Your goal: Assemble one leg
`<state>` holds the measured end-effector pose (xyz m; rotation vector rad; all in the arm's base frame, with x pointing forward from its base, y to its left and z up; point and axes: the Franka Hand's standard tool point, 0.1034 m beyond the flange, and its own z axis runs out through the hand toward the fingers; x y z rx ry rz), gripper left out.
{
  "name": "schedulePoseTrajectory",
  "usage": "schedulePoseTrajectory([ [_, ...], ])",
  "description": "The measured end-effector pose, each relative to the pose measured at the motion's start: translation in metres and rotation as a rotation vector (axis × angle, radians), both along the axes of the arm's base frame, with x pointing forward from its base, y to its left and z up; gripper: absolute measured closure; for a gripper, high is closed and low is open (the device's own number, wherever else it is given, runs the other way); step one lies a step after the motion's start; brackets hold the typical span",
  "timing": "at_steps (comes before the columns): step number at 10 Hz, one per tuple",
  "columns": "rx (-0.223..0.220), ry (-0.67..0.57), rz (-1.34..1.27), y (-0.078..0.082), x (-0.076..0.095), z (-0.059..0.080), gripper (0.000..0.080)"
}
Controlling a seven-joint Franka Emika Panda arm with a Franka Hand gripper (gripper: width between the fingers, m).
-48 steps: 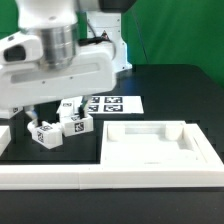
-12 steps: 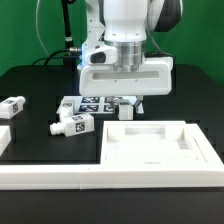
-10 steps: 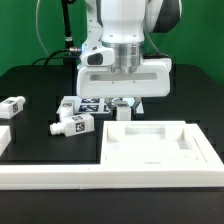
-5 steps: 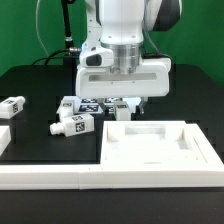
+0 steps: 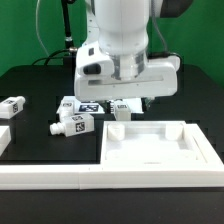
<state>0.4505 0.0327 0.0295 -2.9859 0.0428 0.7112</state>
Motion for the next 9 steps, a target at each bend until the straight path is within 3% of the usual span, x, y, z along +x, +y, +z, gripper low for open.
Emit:
schedulePoseTrajectory([
  [1, -0.013, 0.071, 0.005, 0.006, -0.001, -0.001, 0.0151],
  [6, 0.009, 0.371, 0.012, 0.004, -0.012, -0.007, 0.0151],
  [9, 0.003, 0.356, 0.006, 0.002, -0.011, -0.011, 0.0151],
])
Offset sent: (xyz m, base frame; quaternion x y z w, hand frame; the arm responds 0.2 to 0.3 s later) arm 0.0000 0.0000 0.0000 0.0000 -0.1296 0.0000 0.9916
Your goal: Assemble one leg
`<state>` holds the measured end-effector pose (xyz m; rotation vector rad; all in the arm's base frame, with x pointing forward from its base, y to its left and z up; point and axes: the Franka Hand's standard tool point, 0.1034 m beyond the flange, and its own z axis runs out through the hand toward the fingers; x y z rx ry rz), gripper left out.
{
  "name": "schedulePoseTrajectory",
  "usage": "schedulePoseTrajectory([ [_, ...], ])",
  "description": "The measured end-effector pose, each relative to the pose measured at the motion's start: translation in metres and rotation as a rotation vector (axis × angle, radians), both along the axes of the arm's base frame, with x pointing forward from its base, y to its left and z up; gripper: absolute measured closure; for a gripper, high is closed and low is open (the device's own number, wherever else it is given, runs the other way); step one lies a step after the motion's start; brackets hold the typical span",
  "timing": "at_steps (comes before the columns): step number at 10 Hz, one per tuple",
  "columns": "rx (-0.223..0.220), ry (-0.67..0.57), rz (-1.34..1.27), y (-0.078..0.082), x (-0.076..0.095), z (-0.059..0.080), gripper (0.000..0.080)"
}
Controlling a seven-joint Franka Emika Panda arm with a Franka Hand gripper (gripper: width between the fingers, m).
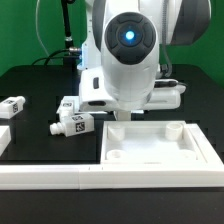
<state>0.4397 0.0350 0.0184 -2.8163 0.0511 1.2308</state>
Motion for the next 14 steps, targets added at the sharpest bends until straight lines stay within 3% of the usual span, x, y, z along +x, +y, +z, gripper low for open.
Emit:
schedulePoseTrajectory([
  [2, 0.000, 0.011, 0.002, -0.003, -0.002, -0.002, 0.0151],
  [4, -0.016, 0.052, 0.004, -0.015, -0.009, -0.009, 0.0151],
  [7, -0.016, 0.054, 0.003, -0.016, -0.010, -0.010, 0.0151],
  [9, -0.016, 0.054, 0.003, -0.016, -0.010, -0.010, 0.0409],
  [10, -0.016, 0.053, 0.003, -0.016, -0.010, -0.010, 0.0409],
  [11, -0.017, 0.047, 0.003, -0.016, -0.009, -0.009, 0.0515],
  [12, -0.018, 0.030, 0.003, -0.014, -0.005, -0.006, 0.0515],
  [13, -0.009, 0.036, 0.013, -0.007, 0.004, 0.013, 0.0515],
  [14, -0.002, -0.030, 0.026, 0.000, 0.031, 0.040, 0.0515],
])
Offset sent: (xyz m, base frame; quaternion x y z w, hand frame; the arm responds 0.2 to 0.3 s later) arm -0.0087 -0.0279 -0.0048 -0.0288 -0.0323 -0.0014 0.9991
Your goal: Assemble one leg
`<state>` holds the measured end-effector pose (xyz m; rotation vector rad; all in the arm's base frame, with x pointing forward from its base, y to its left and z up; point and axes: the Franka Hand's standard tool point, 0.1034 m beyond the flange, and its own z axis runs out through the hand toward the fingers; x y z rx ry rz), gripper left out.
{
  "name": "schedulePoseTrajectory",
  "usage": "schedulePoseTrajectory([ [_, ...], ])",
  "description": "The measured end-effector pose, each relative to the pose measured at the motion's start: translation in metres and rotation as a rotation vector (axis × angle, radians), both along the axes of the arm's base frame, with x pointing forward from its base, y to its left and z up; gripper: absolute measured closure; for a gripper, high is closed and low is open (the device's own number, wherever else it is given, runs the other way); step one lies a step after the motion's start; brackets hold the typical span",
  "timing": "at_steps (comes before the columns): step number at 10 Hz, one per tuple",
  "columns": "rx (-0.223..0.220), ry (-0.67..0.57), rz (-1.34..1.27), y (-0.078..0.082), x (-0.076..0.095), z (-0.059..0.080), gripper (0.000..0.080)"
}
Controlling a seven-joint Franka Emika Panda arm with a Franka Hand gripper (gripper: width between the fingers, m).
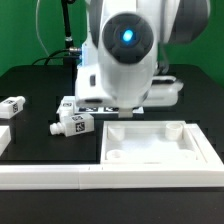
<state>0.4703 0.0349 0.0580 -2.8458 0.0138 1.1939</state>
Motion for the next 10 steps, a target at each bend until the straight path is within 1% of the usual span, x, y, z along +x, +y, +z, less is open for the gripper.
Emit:
schedulePoseTrajectory([
  [1, 0.009, -0.088, 0.011, 0.006, 0.022, 0.028, 0.0515],
  [2, 0.013, -0.147, 0.010, 0.007, 0.037, 0.046, 0.0515],
  [3, 0.012, -0.218, 0.009, 0.007, 0.051, 0.051, 0.0515],
  [4, 0.010, -0.292, 0.007, 0.008, 0.058, 0.051, 0.0515],
  [5, 0.007, -0.340, 0.004, 0.007, 0.056, 0.049, 0.0514],
  [6, 0.004, -0.412, 0.000, 0.006, 0.060, 0.049, 0.0514],
  [7, -0.004, -0.455, -0.011, 0.010, 0.065, 0.054, 0.0514],
  [8, 0.005, -0.506, -0.013, 0.021, 0.082, 0.068, 0.0514],
  [9, 0.022, -0.605, -0.032, 0.028, 0.111, 0.086, 0.0514],
  [10, 0.031, -0.743, -0.032, 0.033, 0.136, 0.098, 0.0514],
])
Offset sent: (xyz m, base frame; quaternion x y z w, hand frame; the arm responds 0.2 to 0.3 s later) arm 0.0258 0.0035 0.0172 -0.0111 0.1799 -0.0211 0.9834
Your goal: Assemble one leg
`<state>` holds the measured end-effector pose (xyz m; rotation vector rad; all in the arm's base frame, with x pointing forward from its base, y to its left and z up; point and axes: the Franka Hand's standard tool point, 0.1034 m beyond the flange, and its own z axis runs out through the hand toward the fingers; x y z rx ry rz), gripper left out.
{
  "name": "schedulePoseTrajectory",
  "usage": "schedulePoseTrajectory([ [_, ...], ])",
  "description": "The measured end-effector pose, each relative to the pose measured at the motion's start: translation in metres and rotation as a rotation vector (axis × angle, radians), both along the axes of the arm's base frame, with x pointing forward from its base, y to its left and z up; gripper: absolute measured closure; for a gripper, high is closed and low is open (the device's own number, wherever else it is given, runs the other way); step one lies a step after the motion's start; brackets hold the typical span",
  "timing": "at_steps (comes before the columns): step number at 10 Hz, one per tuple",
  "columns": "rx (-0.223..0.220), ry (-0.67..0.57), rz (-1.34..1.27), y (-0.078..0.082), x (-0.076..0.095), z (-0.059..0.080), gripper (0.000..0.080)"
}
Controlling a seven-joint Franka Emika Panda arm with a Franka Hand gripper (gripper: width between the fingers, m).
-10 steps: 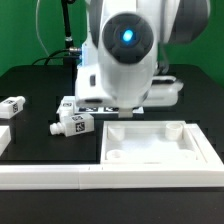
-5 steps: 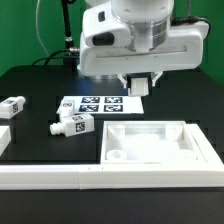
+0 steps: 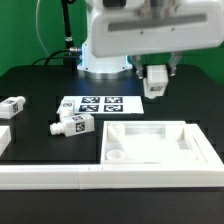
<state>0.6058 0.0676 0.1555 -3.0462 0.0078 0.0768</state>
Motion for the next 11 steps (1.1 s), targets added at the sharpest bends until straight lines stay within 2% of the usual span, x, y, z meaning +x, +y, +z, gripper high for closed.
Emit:
schedulePoseTrajectory([
  [2, -0.007, -0.162, 0.001, 0.000, 0.006, 0.000, 0.0514],
  [4, -0.016, -0.259, -0.007, -0.001, 0.008, -0.003, 0.0514],
  [5, -0.024, -0.366, -0.013, -0.002, 0.014, -0.003, 0.0514],
  [6, -0.034, -0.456, -0.012, 0.001, 0.008, -0.013, 0.0514],
  [7, -0.035, -0.474, -0.003, 0.007, 0.007, -0.019, 0.0514],
  [8, -0.040, -0.592, -0.001, 0.012, 0.021, -0.016, 0.0514],
  [9, -0.050, -0.684, 0.002, 0.013, 0.029, -0.024, 0.0514],
  [10, -0.051, -0.663, 0.002, 0.012, 0.026, -0.030, 0.0514],
  [11, -0.050, -0.664, 0.002, 0.012, 0.026, -0.027, 0.0514],
])
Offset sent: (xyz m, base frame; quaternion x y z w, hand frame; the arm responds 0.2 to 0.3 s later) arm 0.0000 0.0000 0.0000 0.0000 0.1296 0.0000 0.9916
